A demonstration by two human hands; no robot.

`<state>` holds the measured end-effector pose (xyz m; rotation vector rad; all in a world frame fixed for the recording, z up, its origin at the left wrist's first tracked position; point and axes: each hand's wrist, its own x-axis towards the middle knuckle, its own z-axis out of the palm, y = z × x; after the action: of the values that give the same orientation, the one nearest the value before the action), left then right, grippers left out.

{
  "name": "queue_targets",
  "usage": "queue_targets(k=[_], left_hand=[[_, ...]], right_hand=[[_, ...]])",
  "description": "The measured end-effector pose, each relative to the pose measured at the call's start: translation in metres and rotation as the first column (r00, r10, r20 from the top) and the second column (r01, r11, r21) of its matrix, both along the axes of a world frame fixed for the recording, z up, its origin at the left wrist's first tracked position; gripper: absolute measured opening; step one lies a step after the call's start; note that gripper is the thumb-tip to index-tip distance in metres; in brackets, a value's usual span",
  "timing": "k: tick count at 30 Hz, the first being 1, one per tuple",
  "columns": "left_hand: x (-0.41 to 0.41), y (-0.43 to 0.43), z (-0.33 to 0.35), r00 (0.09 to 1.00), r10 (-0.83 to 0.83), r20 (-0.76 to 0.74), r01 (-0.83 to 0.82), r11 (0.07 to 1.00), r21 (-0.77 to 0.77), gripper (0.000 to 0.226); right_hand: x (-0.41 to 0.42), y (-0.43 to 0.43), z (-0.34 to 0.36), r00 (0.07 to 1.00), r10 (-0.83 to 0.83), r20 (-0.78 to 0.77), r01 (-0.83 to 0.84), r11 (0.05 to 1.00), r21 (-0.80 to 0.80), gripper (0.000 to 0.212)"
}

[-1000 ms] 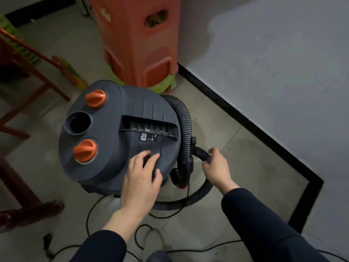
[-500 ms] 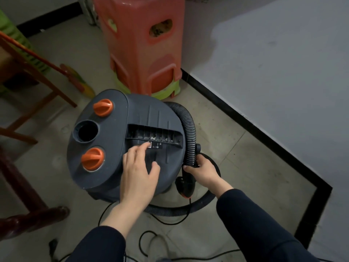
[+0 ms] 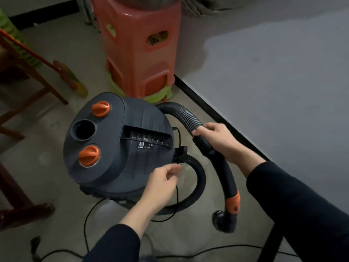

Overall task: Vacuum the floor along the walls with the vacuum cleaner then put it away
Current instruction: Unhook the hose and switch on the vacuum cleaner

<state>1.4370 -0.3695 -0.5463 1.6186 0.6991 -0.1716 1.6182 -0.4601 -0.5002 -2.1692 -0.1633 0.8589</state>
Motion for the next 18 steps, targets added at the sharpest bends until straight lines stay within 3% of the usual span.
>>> queue_targets(k=[2, 6, 9, 14, 18], left_hand=[[0.009, -0.010, 0.004, 0.996, 0.049, 0.071, -0.057, 0.992, 0.113, 0.049], [0.040, -0.006, 0.020, 0.958, 0.119, 0.261, -0.226, 0.874, 0.430, 0.058], [0.074, 0.008, 0.025, 0.971, -0.019, 0.239, -0.121, 0.822, 0.556, 0.072], [0.140, 0.026, 0.016, 0.980, -0.198, 0.013, 0.151, 0.788, 0.596, 0.089], [0.203, 0.019, -0.006, 0.982, -0.190, 0.001, 0.161, 0.834, 0.528, 0.102]], right_hand=[[0.014, 0.000, 0.019, 0.992, 0.100, 0.076, -0.097, 0.994, -0.043, 0.028], [0.037, -0.006, 0.037, 0.947, 0.274, 0.165, -0.249, 0.955, -0.160, 0.020], [0.052, -0.012, 0.037, 0.900, 0.403, 0.164, -0.363, 0.903, -0.230, 0.019], [0.100, -0.019, 0.039, 0.750, 0.631, 0.200, -0.532, 0.754, -0.385, 0.029], [0.163, -0.028, 0.031, 0.641, 0.740, 0.202, -0.603, 0.649, -0.465, 0.031]])
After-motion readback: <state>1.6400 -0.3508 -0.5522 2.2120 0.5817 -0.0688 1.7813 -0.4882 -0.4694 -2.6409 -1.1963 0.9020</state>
